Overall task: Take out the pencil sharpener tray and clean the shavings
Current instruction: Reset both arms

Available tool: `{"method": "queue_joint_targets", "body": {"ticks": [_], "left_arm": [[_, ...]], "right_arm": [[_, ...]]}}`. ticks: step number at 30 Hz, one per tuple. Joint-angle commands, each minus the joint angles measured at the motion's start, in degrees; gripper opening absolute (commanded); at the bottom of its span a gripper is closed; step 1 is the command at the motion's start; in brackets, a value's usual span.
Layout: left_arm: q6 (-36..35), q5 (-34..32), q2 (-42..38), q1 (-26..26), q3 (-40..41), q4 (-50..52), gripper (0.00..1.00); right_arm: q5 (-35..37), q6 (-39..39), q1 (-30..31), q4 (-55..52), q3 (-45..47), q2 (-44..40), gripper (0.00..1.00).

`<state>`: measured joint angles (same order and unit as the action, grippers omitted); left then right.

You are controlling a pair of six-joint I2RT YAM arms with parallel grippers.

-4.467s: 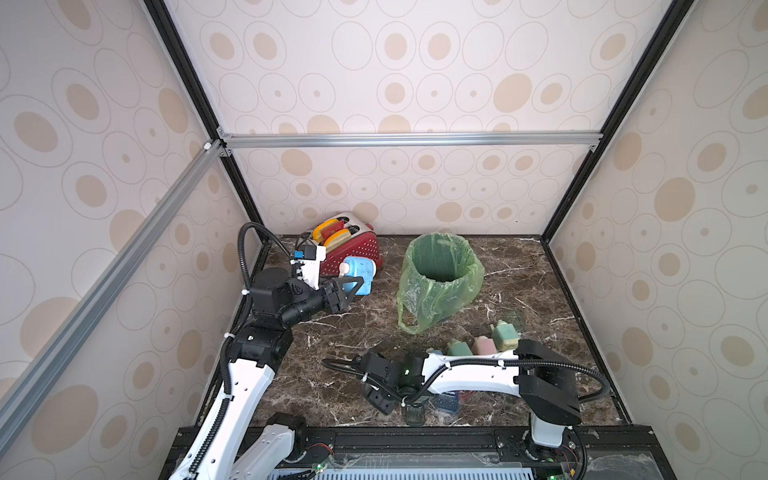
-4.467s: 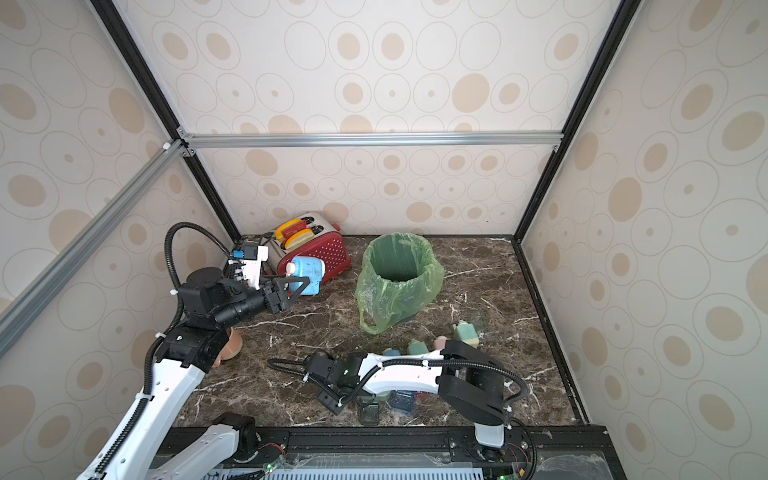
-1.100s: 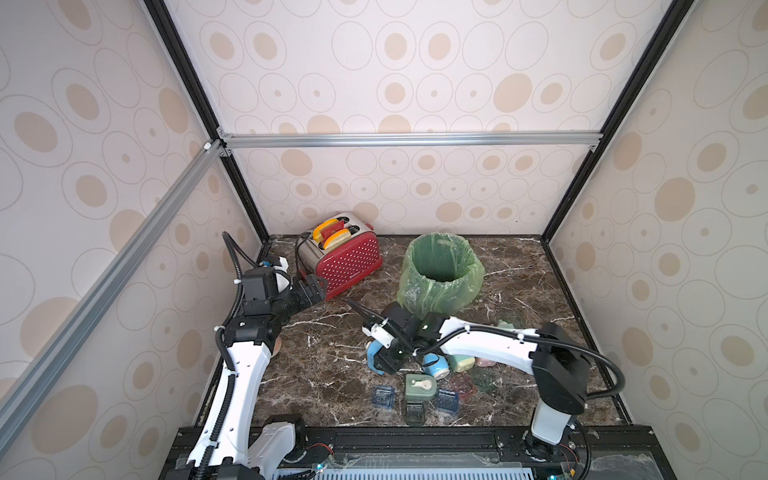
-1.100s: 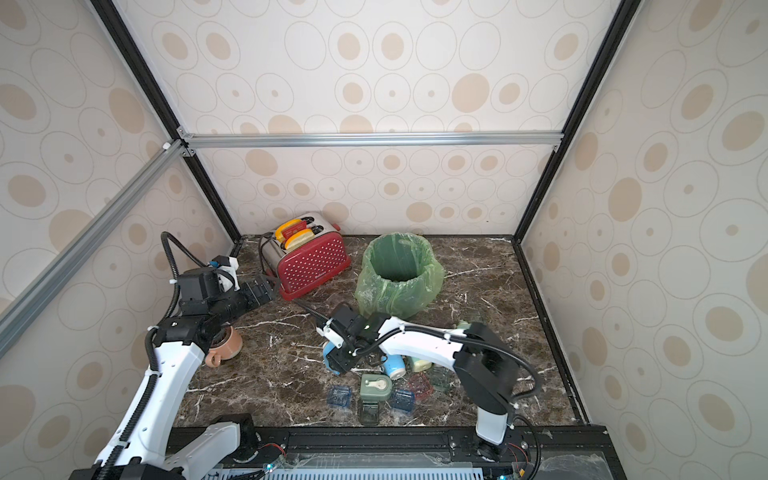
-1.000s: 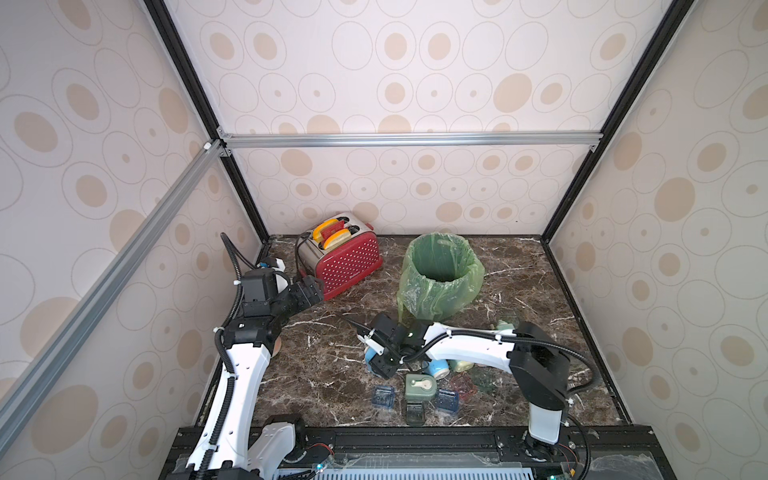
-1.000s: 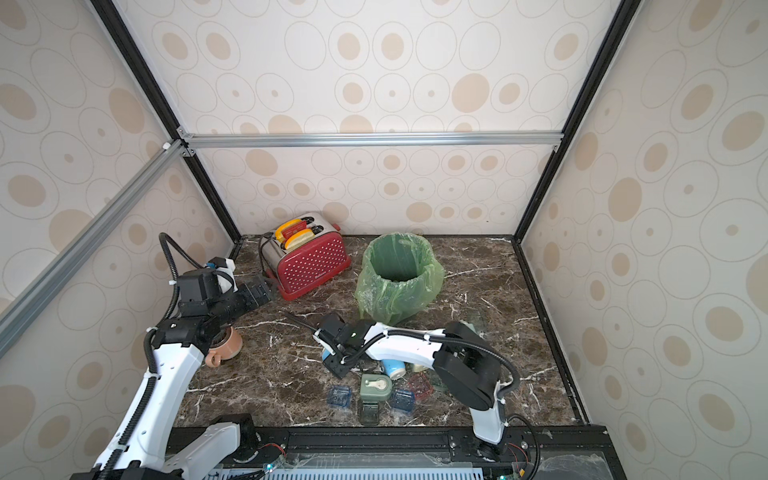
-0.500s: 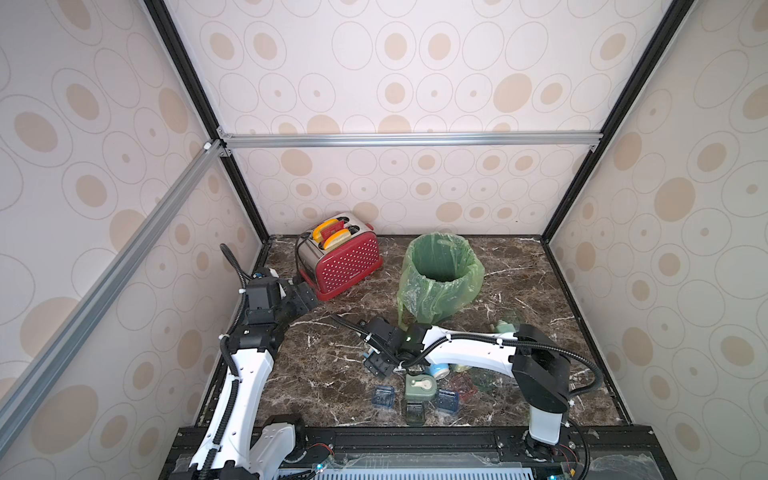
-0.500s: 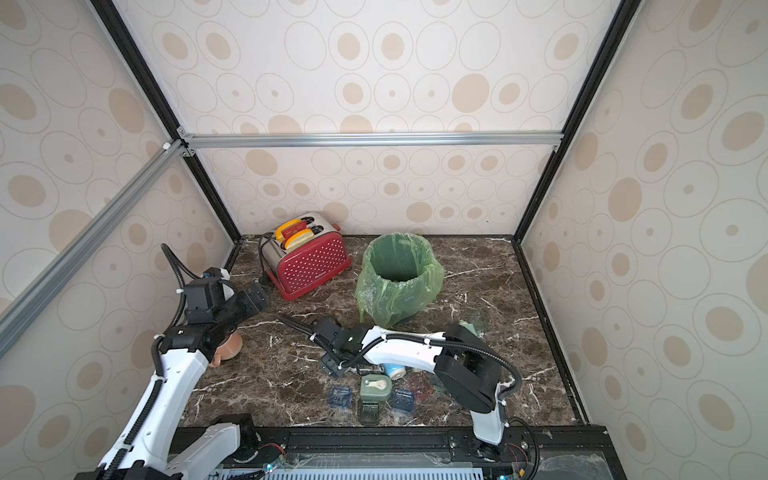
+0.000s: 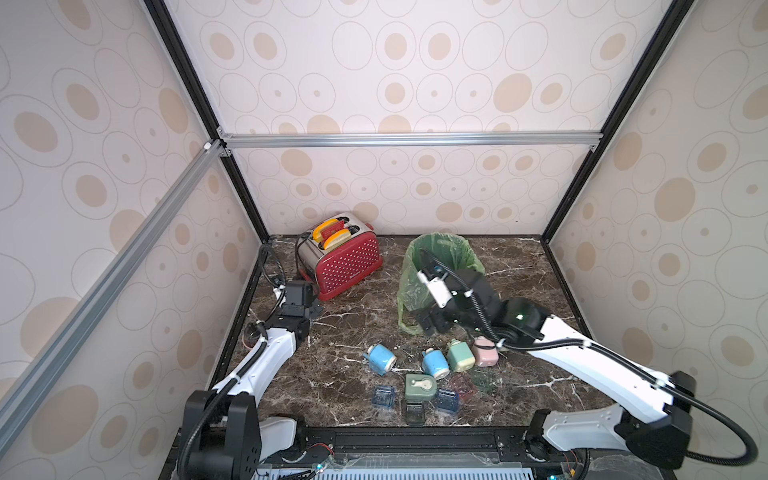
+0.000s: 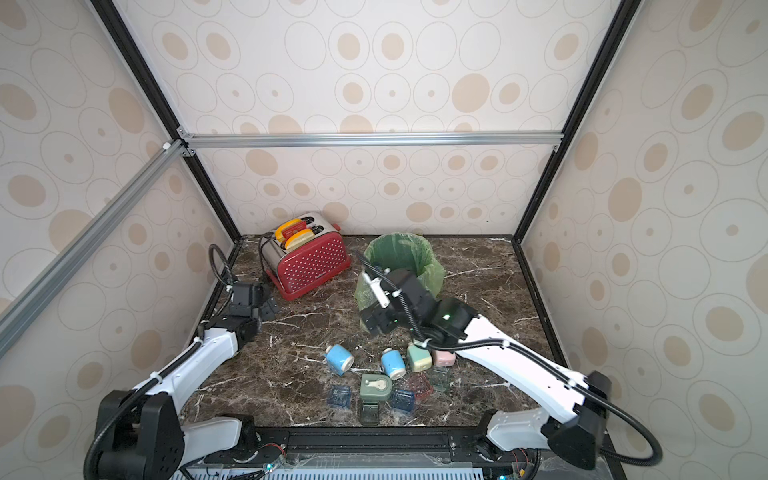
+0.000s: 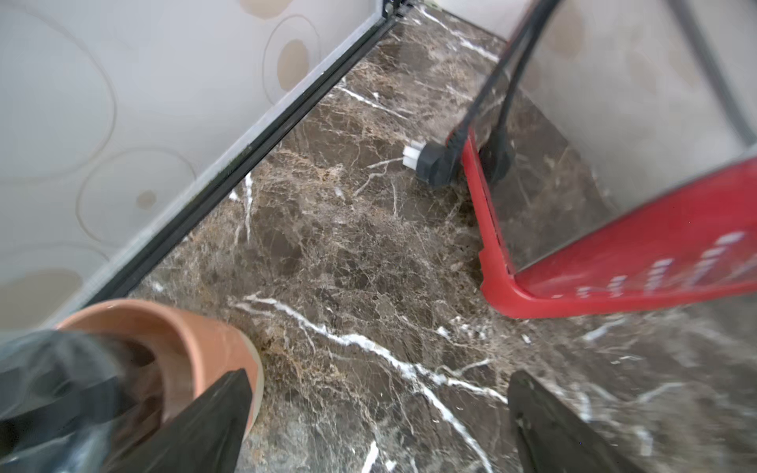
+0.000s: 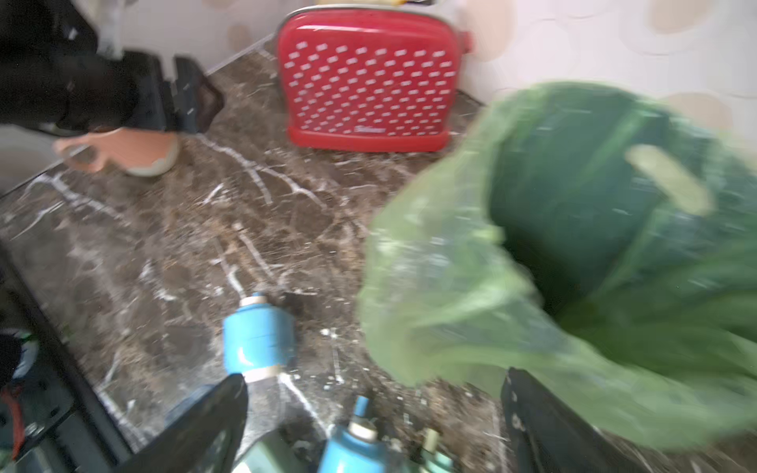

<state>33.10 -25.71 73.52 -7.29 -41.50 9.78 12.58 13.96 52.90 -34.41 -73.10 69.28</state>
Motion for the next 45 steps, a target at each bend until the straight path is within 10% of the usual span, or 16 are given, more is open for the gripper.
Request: {"method": "queue_joint_targets", "body": {"ticks": [1,7,15,27,40,45], "left_arm": [[-6.2,-7.5,3.4,-1.0,-1.3,-7.7,0.99],[-17.8,-5.9,5.9,-1.3,-0.7,-18.2,0.99],[-28.3,-4.5,13.4,-0.2,2.7,-28.4,0.99],[-33.7,1.1,13.7,2.0,9.9,-45.1,0.99],[-31.1,11.9,13.5,6.7,17.3,-56.5,0.99],[-31.2,13.0,15.5,7.2,17.8,-60.2,0.99]], "right_arm": [[4.7,-2.6,-6.9,-3.5,2.2,-6.0,1.00],[7.1,-2.3,-27.7,-2.6,8.4,-4.9,1.00],[9.1,-7.2,-39.7,21.8,26.5,0.8,1.00],[4.2,-13.3,-45.4,61.1,46.4,8.6,1.00],[3.9,-16.0,-46.0,68.3,46.7,11.2,1.00],[-1.3,-19.9,-46.9,87.8,52.8,17.8,1.00]]}}
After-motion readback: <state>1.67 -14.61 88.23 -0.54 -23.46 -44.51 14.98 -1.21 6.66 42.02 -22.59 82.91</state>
